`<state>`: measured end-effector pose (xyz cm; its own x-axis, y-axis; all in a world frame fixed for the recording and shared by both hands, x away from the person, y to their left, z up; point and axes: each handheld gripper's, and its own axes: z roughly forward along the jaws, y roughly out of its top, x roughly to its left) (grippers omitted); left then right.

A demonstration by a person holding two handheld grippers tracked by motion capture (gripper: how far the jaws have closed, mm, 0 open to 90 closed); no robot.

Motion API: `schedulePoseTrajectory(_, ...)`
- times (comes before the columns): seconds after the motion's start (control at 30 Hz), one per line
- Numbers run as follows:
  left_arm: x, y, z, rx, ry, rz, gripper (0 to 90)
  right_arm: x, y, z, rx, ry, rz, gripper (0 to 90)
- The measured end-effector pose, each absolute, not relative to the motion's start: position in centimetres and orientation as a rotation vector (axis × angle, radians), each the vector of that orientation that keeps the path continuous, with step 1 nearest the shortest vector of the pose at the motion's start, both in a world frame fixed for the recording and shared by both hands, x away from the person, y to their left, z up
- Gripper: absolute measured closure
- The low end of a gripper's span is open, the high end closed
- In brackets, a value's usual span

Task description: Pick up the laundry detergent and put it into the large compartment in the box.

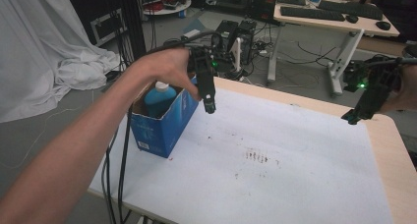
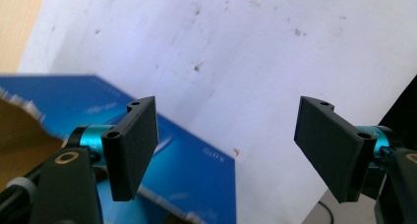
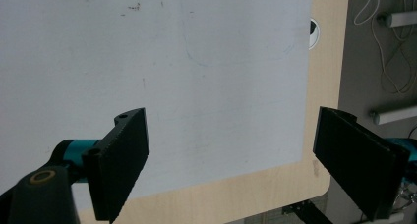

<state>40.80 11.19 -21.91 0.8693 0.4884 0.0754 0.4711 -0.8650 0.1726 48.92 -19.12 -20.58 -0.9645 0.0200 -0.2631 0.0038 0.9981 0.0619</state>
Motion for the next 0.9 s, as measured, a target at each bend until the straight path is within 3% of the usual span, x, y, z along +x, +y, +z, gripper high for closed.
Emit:
schedulePoseTrajectory(0.37,39.9,6.0,-24.9,2.993,0.512,0.119,18.3,48.7,-19.0,-20.4,0.018,2.868,0.101,12.9)
schedulePoseTrajectory(0.9,39.6,4.3,-27.3,3.007,0.436,0.053,18.3,48.0,-19.1,-19.9,0.031,2.856,0.101,12.9)
